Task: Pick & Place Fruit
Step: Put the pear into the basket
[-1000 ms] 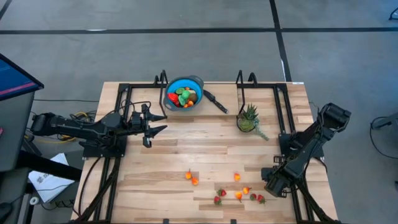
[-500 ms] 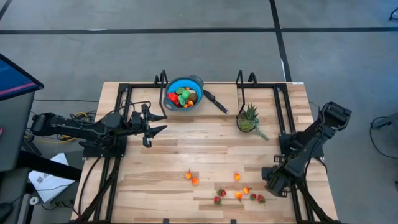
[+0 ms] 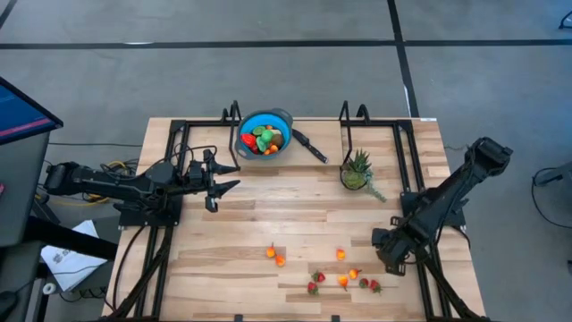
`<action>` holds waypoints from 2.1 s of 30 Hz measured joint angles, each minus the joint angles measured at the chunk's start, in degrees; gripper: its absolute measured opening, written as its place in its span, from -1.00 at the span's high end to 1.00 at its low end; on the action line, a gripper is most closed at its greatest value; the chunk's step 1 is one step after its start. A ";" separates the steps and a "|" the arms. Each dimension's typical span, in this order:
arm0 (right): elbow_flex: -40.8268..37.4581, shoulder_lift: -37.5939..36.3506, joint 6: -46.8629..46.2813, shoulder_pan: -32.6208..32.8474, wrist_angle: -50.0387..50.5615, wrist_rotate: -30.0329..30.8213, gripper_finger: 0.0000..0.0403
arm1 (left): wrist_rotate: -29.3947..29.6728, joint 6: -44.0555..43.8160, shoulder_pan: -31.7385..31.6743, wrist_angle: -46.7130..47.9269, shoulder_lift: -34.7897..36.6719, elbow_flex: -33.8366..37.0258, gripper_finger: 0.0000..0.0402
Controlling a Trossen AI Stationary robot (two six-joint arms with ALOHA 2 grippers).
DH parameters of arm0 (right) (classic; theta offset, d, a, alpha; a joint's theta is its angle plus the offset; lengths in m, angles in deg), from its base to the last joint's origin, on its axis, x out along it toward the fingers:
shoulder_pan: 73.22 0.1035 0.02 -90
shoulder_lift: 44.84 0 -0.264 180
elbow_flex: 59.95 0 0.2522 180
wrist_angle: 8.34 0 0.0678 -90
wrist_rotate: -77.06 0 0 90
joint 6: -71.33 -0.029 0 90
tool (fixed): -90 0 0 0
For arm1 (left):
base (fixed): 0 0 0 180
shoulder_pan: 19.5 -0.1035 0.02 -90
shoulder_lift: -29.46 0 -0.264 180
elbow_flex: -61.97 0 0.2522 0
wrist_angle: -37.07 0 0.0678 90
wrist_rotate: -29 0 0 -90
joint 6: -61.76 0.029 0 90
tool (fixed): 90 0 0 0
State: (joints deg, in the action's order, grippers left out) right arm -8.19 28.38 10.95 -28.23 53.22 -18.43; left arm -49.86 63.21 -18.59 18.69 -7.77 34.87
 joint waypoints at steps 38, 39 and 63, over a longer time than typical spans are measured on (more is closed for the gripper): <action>28.26 20.44 60.74 -50.27 -46.21 13.32 0.46 | 6.48 2.64 -0.02 -0.02 0.00 0.00 0.14; 30.52 22.29 61.77 -51.17 -46.17 13.33 0.46 | 6.49 2.66 -0.02 -0.04 0.01 0.00 0.14; 60.72 45.33 63.54 -66.33 -32.05 12.95 0.41 | 6.58 2.78 -0.04 -0.52 0.01 0.00 0.14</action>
State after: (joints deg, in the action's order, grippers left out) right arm 52.53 73.70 74.49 -94.56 21.17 -5.48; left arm -43.28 65.99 -18.64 18.17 -7.76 34.87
